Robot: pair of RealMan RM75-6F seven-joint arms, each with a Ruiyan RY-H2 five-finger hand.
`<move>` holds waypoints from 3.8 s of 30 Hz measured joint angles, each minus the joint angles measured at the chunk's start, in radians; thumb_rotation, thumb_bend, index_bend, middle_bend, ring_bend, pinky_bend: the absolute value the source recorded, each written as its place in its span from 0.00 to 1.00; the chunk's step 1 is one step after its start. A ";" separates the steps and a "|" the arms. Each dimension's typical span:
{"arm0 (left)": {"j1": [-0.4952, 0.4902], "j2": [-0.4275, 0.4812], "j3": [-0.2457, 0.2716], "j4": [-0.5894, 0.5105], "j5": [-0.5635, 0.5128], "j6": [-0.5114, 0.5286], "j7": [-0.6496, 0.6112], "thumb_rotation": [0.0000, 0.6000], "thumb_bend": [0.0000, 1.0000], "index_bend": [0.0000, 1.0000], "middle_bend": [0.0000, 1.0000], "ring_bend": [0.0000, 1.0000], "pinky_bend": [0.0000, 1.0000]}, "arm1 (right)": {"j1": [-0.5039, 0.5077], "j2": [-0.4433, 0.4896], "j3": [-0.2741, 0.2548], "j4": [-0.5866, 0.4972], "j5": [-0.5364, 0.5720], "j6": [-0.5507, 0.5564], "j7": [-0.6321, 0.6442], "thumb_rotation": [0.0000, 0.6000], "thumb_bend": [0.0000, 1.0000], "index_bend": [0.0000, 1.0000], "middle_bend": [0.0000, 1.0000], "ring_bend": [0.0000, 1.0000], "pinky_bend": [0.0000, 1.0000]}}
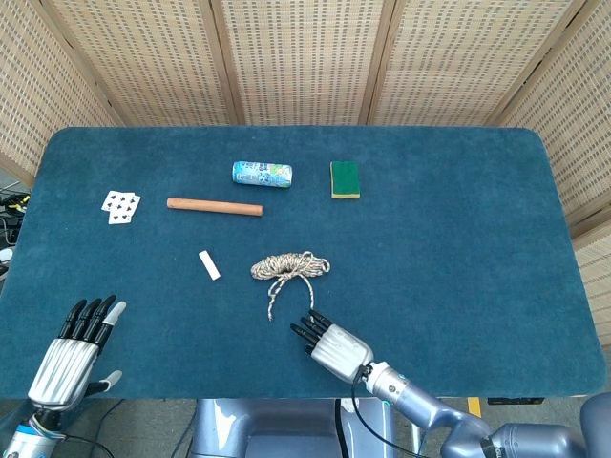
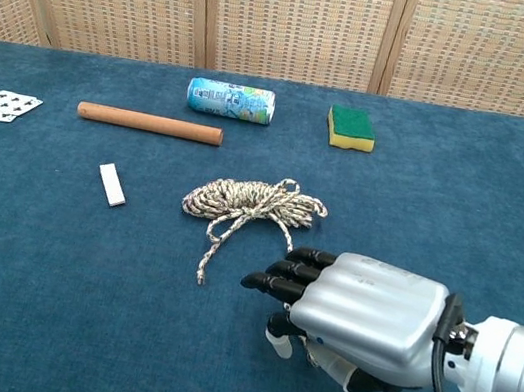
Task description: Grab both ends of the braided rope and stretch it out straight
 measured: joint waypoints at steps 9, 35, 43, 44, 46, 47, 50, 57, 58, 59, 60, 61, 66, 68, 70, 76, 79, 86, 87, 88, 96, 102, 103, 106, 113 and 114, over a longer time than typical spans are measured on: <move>-0.004 0.003 0.003 0.005 0.002 0.000 -0.014 1.00 0.00 0.00 0.00 0.00 0.00 | 0.001 0.005 -0.026 0.016 0.051 0.025 -0.057 1.00 0.81 0.39 0.00 0.00 0.00; -0.003 0.001 0.018 0.007 0.018 0.004 -0.007 1.00 0.00 0.00 0.00 0.00 0.00 | -0.067 0.073 0.030 -0.018 0.259 0.179 0.139 1.00 0.23 0.38 0.00 0.00 0.00; -0.005 0.007 0.017 0.005 0.011 0.000 -0.014 1.00 0.00 0.00 0.00 0.00 0.00 | -0.068 -0.006 0.057 -0.014 0.389 0.193 0.169 1.00 0.24 0.42 0.00 0.00 0.00; -0.005 0.007 0.017 0.005 0.011 0.000 -0.015 1.00 0.00 0.00 0.00 0.00 0.00 | -0.066 -0.014 0.057 -0.006 0.393 0.195 0.168 1.00 0.24 0.43 0.00 0.00 0.00; -0.006 0.008 0.017 0.005 0.011 0.000 -0.015 1.00 0.00 0.00 0.00 0.00 0.00 | -0.063 -0.033 0.053 0.016 0.398 0.202 0.158 1.00 0.26 0.44 0.00 0.00 0.00; -0.006 0.008 0.017 0.005 0.010 -0.001 -0.016 1.00 0.00 0.00 0.00 0.00 0.00 | -0.061 -0.041 0.051 0.024 0.400 0.205 0.154 1.00 0.26 0.44 0.00 0.00 0.00; -0.006 0.009 0.018 0.005 0.010 -0.001 -0.016 1.00 0.00 0.00 0.00 0.00 0.00 | -0.057 -0.056 0.048 0.038 0.409 0.214 0.152 1.00 0.28 0.44 0.00 0.00 0.00; -0.007 0.011 0.021 0.001 0.009 -0.007 -0.013 1.00 0.00 0.00 0.00 0.00 0.00 | -0.048 -0.075 0.054 0.054 0.433 0.218 0.173 1.00 0.35 0.46 0.00 0.00 0.00; -0.007 0.011 0.022 0.000 0.009 -0.008 -0.012 1.00 0.00 0.00 0.00 0.00 0.00 | -0.047 -0.076 0.055 0.056 0.435 0.217 0.174 1.00 0.36 0.47 0.00 0.00 0.00; -0.007 0.011 0.022 0.001 0.009 -0.008 -0.011 1.00 0.00 0.00 0.00 0.00 0.00 | -0.046 -0.079 0.054 0.060 0.437 0.216 0.174 1.00 0.36 0.47 0.00 0.00 0.00; -0.008 0.011 0.022 0.000 0.009 -0.009 -0.010 1.00 0.00 0.00 0.00 0.00 0.00 | -0.044 -0.083 0.054 0.066 0.439 0.216 0.174 1.00 0.37 0.47 0.00 0.00 0.00; -0.008 0.010 0.022 0.000 0.008 -0.010 -0.010 1.00 0.00 0.00 0.00 0.00 0.00 | -0.042 -0.087 0.054 0.070 0.441 0.216 0.175 1.00 0.37 0.47 0.00 0.00 0.00; -0.008 0.011 0.022 -0.001 0.007 -0.009 -0.011 1.00 0.00 0.00 0.00 0.00 0.00 | -0.037 -0.102 0.057 0.087 0.461 0.216 0.183 1.00 0.37 0.47 0.00 0.00 0.00; -0.008 0.012 0.021 -0.001 0.006 -0.008 -0.012 1.00 0.00 0.00 0.00 0.00 0.00 | -0.035 -0.105 0.059 0.091 0.467 0.216 0.184 1.00 0.37 0.47 0.00 0.00 0.00; -0.008 0.012 0.021 0.000 0.005 -0.009 -0.013 1.00 0.00 0.00 0.00 0.00 0.00 | -0.032 -0.109 0.060 0.095 0.471 0.219 0.185 1.00 0.37 0.47 0.00 0.00 0.00; -0.009 0.015 0.019 -0.003 0.001 -0.009 -0.019 1.00 0.00 0.00 0.00 0.00 0.00 | -0.024 -0.116 0.056 0.096 0.478 0.218 0.180 1.00 0.37 0.47 0.00 0.00 0.00; -0.010 0.015 0.019 -0.002 0.000 -0.010 -0.019 1.00 0.00 0.00 0.00 0.00 0.00 | -0.021 -0.121 0.055 0.097 0.483 0.219 0.177 1.00 0.37 0.48 0.00 0.00 0.00; -0.011 0.014 0.019 -0.001 -0.002 -0.013 -0.017 1.00 0.00 0.00 0.00 0.00 0.00 | -0.011 -0.140 0.057 0.110 0.499 0.227 0.163 1.00 0.41 0.53 0.00 0.00 0.00; -0.012 0.013 0.019 -0.001 -0.003 -0.013 -0.017 1.00 0.00 0.00 0.00 0.00 0.00 | -0.010 -0.141 0.057 0.111 0.499 0.227 0.162 1.00 0.42 0.54 0.00 0.00 0.00; -0.012 0.013 0.019 -0.001 -0.003 -0.014 -0.015 1.00 0.00 0.00 0.00 0.00 0.00 | -0.009 -0.142 0.056 0.111 0.498 0.228 0.162 1.00 0.43 0.54 0.00 0.00 0.00; -0.012 0.011 0.018 0.001 -0.006 -0.015 -0.012 1.00 0.00 0.00 0.00 0.00 0.00 | -0.002 -0.149 0.051 0.119 0.488 0.237 0.155 1.00 0.50 0.60 0.00 0.00 0.00; -0.023 0.004 0.015 0.003 -0.006 -0.031 0.000 1.00 0.00 0.00 0.00 0.00 0.00 | -0.001 -0.140 0.044 0.121 0.450 0.250 0.157 1.00 0.49 0.63 0.00 0.00 0.00; -0.030 0.003 0.013 0.004 -0.002 -0.037 0.000 1.00 0.00 0.00 0.00 0.00 0.00 | 0.000 -0.139 0.043 0.123 0.439 0.254 0.157 1.00 0.49 0.63 0.00 0.00 0.00; -0.058 -0.011 -0.009 0.008 0.001 -0.061 0.014 1.00 0.00 0.00 0.00 0.00 0.00 | 0.002 -0.132 0.037 0.134 0.393 0.270 0.156 1.00 0.49 0.63 0.00 0.00 0.00; -0.169 -0.104 -0.090 0.074 0.022 -0.135 0.100 1.00 0.01 0.05 0.00 0.00 0.00 | 0.008 -0.108 0.022 0.165 0.307 0.297 0.138 1.00 0.49 0.63 0.00 0.00 0.00; -0.187 -0.122 -0.098 0.096 0.034 -0.143 0.104 1.00 0.02 0.08 0.00 0.00 0.00 | 0.010 -0.105 0.019 0.174 0.296 0.299 0.130 1.00 0.49 0.63 0.00 0.00 0.00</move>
